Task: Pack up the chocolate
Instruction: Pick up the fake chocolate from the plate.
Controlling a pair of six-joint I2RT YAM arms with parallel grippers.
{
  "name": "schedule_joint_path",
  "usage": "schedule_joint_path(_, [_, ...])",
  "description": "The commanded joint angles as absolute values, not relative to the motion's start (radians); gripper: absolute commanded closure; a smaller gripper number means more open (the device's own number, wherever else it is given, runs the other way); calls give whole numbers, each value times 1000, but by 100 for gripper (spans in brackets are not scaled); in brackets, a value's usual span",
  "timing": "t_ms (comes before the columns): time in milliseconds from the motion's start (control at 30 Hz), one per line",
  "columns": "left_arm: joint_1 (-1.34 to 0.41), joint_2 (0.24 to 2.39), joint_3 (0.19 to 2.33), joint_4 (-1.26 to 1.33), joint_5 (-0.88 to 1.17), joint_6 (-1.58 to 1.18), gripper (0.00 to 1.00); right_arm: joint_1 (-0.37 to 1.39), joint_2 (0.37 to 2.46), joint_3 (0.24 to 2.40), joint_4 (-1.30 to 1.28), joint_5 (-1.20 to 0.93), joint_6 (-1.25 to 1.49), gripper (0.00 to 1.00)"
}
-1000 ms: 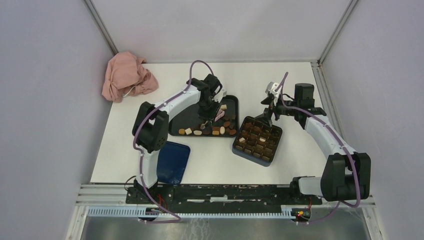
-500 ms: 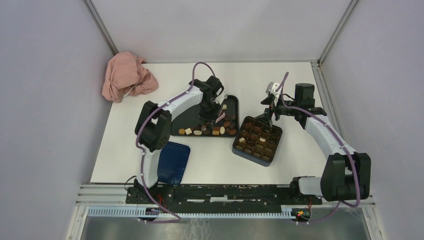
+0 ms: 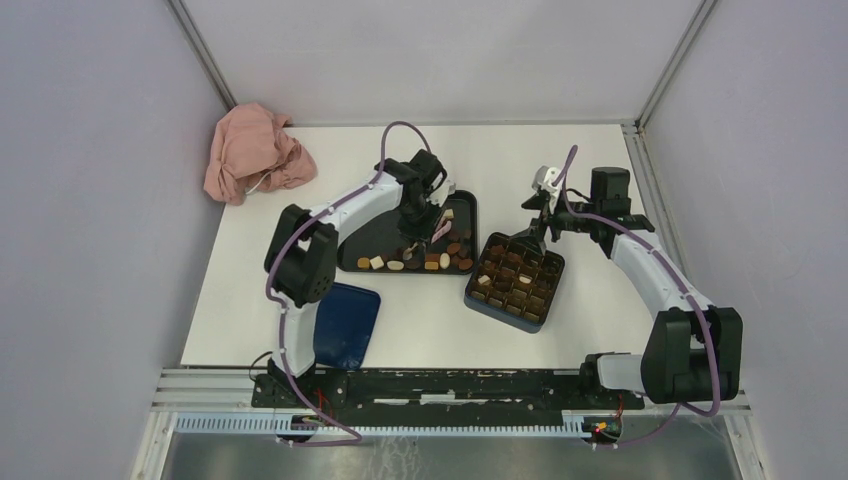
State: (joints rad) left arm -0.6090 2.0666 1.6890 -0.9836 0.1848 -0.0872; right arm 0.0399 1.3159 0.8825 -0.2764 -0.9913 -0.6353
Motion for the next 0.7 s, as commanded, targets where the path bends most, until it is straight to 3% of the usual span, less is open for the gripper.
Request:
schedule_joint_path(0, [-613, 1905, 1615, -887, 209, -105, 94, 35, 1254, 889, -254, -1030, -706, 10])
schedule_joint_path(167, [-612, 1803, 1495, -817, 248, -114, 95, 35, 1192, 793, -323, -1058, -1038, 2])
schedule_joint_path(300, [-612, 1736, 1420, -776, 271, -125, 95, 15, 1275, 847, -370, -999, -1003, 2])
schedule_joint_path(433, [-612, 1685, 1372, -741, 309, -133, 95, 14, 1392, 939, -505, -903, -1064, 10])
schedule_joint_path(667, [-612, 1643, 1342, -728, 332, -128, 95, 6, 1427, 954, -572, -758, -1137, 15])
